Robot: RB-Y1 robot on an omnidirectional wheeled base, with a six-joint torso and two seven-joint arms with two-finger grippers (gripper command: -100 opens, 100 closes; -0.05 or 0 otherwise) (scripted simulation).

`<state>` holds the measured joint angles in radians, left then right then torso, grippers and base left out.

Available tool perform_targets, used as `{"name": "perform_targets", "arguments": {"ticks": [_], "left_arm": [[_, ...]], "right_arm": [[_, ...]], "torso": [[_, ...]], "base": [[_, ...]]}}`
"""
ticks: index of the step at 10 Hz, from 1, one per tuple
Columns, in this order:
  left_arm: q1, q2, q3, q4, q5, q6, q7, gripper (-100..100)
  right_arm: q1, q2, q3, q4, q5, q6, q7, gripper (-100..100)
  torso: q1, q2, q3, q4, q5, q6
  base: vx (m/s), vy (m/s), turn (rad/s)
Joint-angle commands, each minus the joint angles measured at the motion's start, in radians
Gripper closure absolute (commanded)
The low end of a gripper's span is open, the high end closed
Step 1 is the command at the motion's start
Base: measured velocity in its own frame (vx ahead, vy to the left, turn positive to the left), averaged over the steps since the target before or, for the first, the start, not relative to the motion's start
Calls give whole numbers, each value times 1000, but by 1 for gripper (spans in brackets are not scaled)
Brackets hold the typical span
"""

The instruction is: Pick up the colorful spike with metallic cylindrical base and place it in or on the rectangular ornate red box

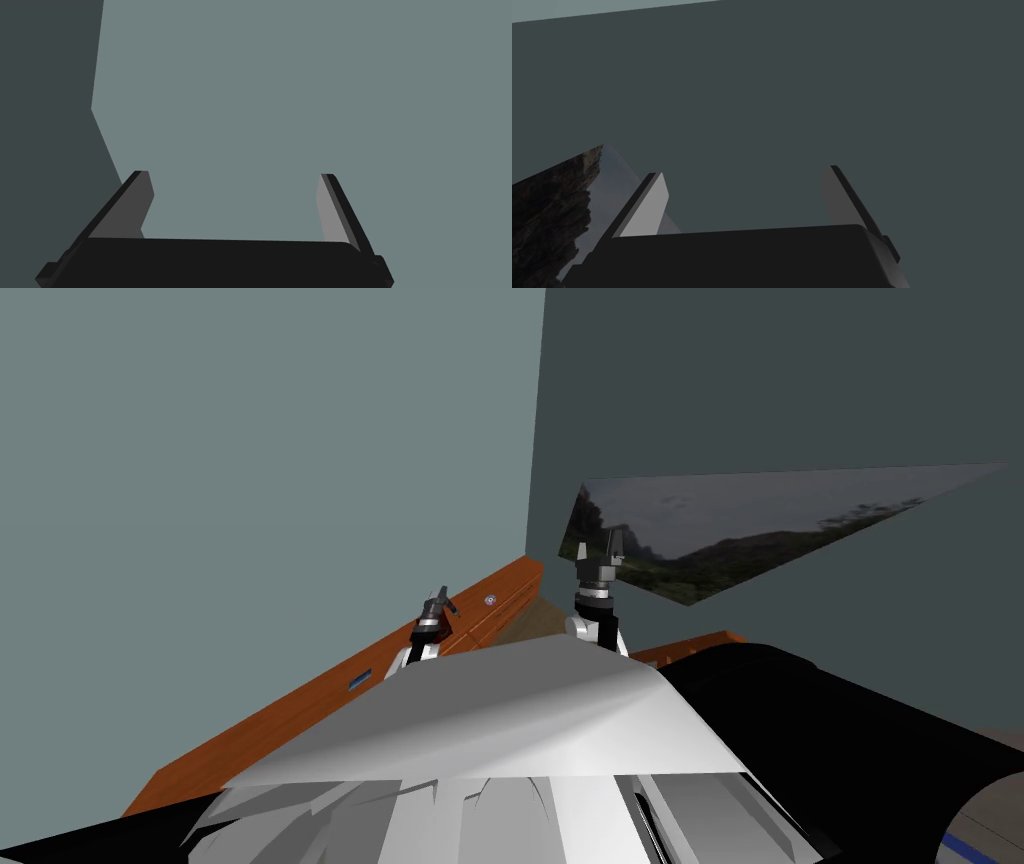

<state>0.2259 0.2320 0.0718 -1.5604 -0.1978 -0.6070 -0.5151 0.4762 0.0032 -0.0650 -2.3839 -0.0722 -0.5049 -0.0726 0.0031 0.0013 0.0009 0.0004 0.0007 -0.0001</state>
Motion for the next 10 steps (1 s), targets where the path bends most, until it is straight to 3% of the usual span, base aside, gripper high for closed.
{"name": "perform_targets", "arguments": {"ticks": [1,2,3,6,8,9,10], "left_arm": [[-8,3,3,47,-5,-2,-20,-100],[-27,14,12,92,-13,-12,-53,-100],[-27,14,12,114,-13,-12,-53,-100],[-65,35,31,210,-30,-33,-119,-100],[-65,35,31,249,-30,-33,-119,-100],[-84,45,40,294,-38,-43,-152,-100],[-84,45,40,308,-38,-43,-152,-100]], "right_arm": [[0,0,0,0,0,0,0,0],[0,0,0,0,0,0,0,0],[0,0,0,0,0,0,0,0],[0,0,0,0,0,0,0,0],[0,0,0,0,0,0,0,0],[0,0,0,0,0,0,0,0],[0,0,0,0,0,0,0,0]], "torso": [[0,0,0,0,0,0],[0,0,0,0,0,0],[0,0,0,0,0,0],[0,-1,0,0,0,0],[0,-1,0,0,0,-1],[-1,-1,-1,0,0,-1],[-1,-1,0,0,0,0]], "base": [[-28,37,-66],[-34,36,-145],[-24,30,-64],[-23,42,-111],[-15,25,-33],[-19,22,-150],[-18,31,-72]]}}
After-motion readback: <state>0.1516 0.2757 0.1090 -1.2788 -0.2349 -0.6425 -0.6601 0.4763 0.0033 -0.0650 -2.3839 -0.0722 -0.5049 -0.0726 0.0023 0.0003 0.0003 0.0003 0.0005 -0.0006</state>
